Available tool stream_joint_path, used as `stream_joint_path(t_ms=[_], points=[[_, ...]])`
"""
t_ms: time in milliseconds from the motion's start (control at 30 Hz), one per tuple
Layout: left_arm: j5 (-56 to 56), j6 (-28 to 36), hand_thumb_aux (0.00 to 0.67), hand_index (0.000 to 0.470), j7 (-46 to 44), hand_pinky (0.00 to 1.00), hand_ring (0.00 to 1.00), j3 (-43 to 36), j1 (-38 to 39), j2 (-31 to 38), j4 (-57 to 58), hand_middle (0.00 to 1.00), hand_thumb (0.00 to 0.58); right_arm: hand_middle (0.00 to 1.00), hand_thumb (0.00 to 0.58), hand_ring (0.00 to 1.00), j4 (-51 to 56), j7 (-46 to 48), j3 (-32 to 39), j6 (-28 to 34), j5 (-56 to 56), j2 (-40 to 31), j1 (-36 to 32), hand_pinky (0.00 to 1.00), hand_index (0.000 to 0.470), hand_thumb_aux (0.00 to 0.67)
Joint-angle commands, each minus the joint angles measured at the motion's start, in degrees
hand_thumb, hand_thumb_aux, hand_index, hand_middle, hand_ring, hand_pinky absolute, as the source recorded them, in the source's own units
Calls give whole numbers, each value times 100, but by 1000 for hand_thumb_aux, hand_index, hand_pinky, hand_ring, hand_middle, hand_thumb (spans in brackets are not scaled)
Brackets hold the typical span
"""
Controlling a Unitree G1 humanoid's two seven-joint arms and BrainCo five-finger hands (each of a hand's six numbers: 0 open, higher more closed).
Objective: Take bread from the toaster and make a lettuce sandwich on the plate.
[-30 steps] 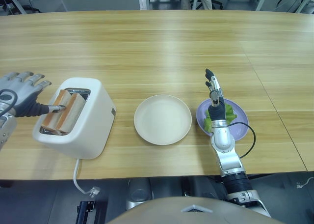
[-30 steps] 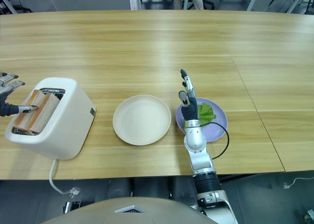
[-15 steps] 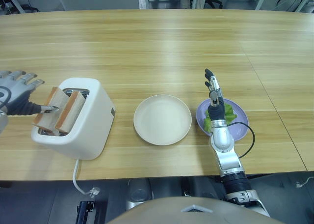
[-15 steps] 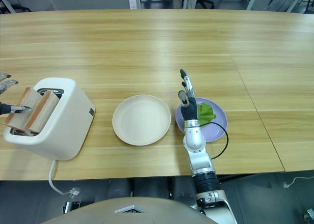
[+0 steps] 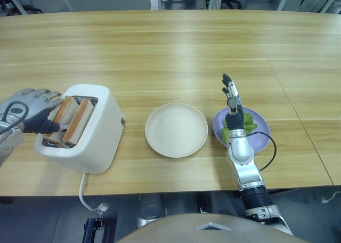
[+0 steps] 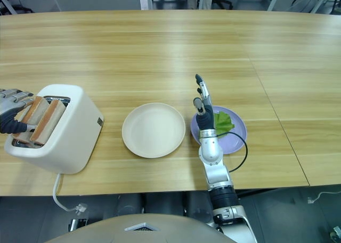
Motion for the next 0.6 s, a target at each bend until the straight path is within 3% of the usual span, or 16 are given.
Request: stream_joint_path(t_ms=[33, 100, 133, 167, 200, 233, 267, 600], points=[[-76, -109, 121, 83, -197, 0, 0, -268, 143, -90, -73, 0, 190, 0, 0, 0, 94, -24, -29, 55, 3, 23, -63, 0, 0, 0], [-97, -112, 131, 90, -239, 0, 0, -270, 167, -118, -92, 0, 205, 0, 0, 0, 105, -28, -29, 52, 3, 27, -72, 0, 0, 0], [-133, -118, 152, 105, -270, 0, 0, -271, 183, -144, -122, 0, 234, 0, 0, 0, 108, -33, -28, 52, 3, 28, -75, 0, 0, 0], [-184, -121, 218, 150, -296, 0, 0, -271, 191, -174, -158, 0, 316, 0, 0, 0, 111, -37, -27, 52, 2, 28, -78, 0, 0, 0], [-246, -115, 218, 150, -313, 0, 0, -267, 185, -214, -200, 0, 316, 0, 0, 0, 113, -41, -26, 50, 1, 28, -80, 0, 0, 0], [-278, -85, 478, 328, -314, 0, 0, -253, 169, -252, -249, 0, 532, 0, 0, 0, 117, -44, -25, 49, 0, 28, -82, 0, 0, 0], [-307, -53, 670, 460, -311, 0, 0, -234, 141, -282, -288, 0, 580, 0, 0, 0, 120, -46, -24, 48, -1, 28, -83, 0, 0, 0], [-518, 318, 670, 460, -166, 0, 0, -79, -266, -540, -396, 0, 580, 0, 0, 0, 175, -62, -20, 23, -7, 20, -91, 0, 0, 0]])
